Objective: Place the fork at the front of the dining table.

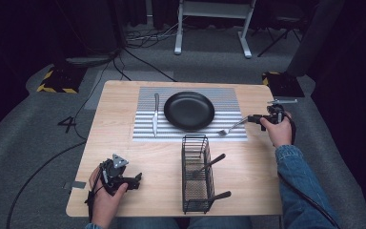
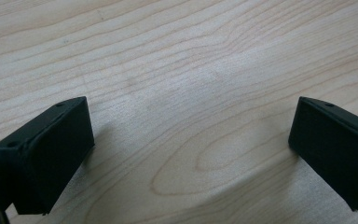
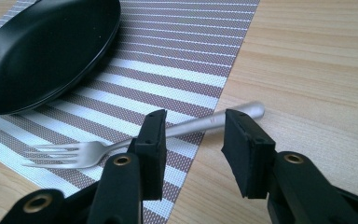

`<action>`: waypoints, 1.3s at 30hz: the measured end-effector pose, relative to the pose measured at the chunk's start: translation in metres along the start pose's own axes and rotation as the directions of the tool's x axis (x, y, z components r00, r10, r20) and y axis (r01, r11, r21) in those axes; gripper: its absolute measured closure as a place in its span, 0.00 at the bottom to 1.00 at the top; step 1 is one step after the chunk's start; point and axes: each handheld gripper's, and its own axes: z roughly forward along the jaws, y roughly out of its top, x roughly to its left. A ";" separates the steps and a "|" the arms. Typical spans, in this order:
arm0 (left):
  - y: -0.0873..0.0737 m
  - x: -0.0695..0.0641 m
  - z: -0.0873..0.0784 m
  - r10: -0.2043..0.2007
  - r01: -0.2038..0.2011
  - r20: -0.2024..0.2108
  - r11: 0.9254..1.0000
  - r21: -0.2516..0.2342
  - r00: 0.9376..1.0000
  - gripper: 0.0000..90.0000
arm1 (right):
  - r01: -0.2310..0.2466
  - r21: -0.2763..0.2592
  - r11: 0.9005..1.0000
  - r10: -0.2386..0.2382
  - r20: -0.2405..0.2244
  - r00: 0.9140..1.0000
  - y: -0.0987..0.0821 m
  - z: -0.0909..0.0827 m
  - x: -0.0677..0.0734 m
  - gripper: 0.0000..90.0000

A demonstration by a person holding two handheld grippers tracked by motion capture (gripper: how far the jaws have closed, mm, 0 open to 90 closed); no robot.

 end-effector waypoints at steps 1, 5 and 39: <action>0.000 0.000 0.000 0.000 0.000 0.000 1.000 0.000 1.000 0.00 | 0.002 -0.002 1.000 -0.002 -0.001 1.000 0.001 -0.001 0.000 0.66; 0.000 0.000 0.000 0.000 0.000 0.000 1.000 0.000 1.000 0.00 | 0.008 -0.008 1.000 -0.008 -0.001 1.000 0.003 -0.003 0.002 0.66; 0.001 -0.001 0.001 -0.003 0.003 -0.001 1.000 -0.002 1.000 0.00 | 0.041 0.025 0.999 -0.042 0.059 0.997 -0.029 -0.022 0.054 0.49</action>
